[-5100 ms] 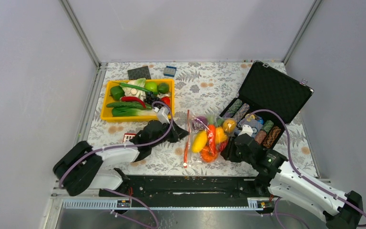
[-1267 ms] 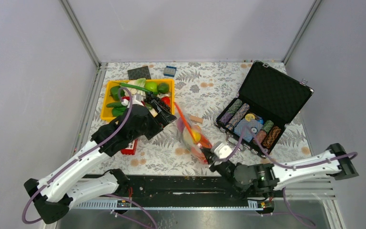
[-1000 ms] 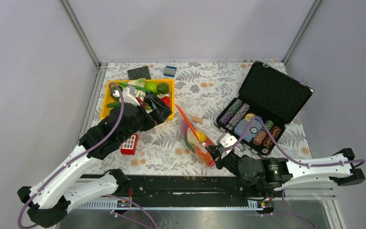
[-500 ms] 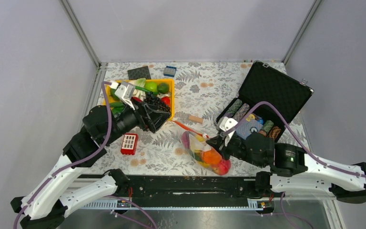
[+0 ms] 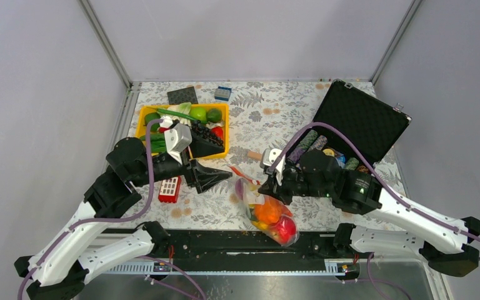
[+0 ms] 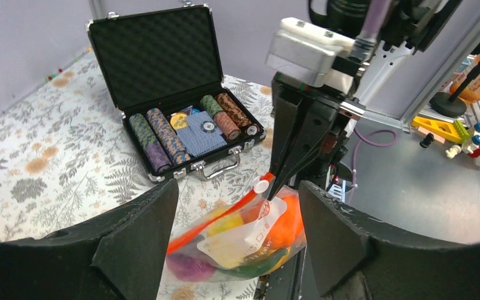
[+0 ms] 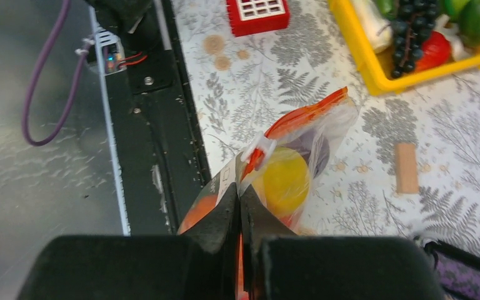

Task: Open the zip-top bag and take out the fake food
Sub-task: Pick up the zipper food storage bag at the center of the board.

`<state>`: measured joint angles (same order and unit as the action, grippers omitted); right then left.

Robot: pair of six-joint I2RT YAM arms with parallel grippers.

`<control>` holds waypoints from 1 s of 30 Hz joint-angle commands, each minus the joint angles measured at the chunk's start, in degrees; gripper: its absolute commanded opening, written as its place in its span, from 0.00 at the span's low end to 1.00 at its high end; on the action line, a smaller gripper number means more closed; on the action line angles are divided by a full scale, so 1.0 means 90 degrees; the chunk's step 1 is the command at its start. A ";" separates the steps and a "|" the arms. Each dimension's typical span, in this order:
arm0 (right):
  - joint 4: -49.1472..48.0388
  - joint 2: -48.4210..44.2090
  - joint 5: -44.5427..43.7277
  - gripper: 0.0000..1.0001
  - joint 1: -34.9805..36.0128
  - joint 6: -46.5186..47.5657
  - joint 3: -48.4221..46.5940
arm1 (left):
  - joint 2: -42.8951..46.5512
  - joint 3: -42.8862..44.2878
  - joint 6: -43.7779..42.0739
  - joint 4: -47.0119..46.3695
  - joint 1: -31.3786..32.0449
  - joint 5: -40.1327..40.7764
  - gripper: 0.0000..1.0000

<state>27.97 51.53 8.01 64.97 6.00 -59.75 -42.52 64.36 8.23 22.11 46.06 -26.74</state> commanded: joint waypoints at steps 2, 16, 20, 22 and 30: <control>0.0276 0.0389 0.1518 0.00 -0.0355 0.0587 -0.0711 | -0.0048 0.0045 -0.0633 -0.0633 0.0038 -0.0505 0.72; 0.0838 0.0900 0.1649 0.00 -0.0578 0.1314 -0.1569 | 0.0111 -0.0755 -0.0799 -0.1400 0.0216 -0.1030 0.76; 0.0852 0.0939 0.1702 0.00 -0.0597 0.1443 -0.1653 | -0.0013 -0.0775 -0.0810 -0.1408 0.0251 -0.1254 0.76; 0.0925 0.0985 0.1678 0.00 -0.0598 0.1501 -0.1719 | -0.0112 -0.0743 -0.0775 -0.1404 0.0290 -0.1418 0.74; 0.1004 0.1116 0.1703 0.00 -0.0597 0.1531 -0.1848 | -0.0268 -0.0827 -0.0646 -0.1400 0.0504 -0.1288 0.73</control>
<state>38.22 61.58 22.04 59.99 18.90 -73.41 -44.88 57.28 2.42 12.43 49.63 -37.56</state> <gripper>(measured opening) 0.020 0.737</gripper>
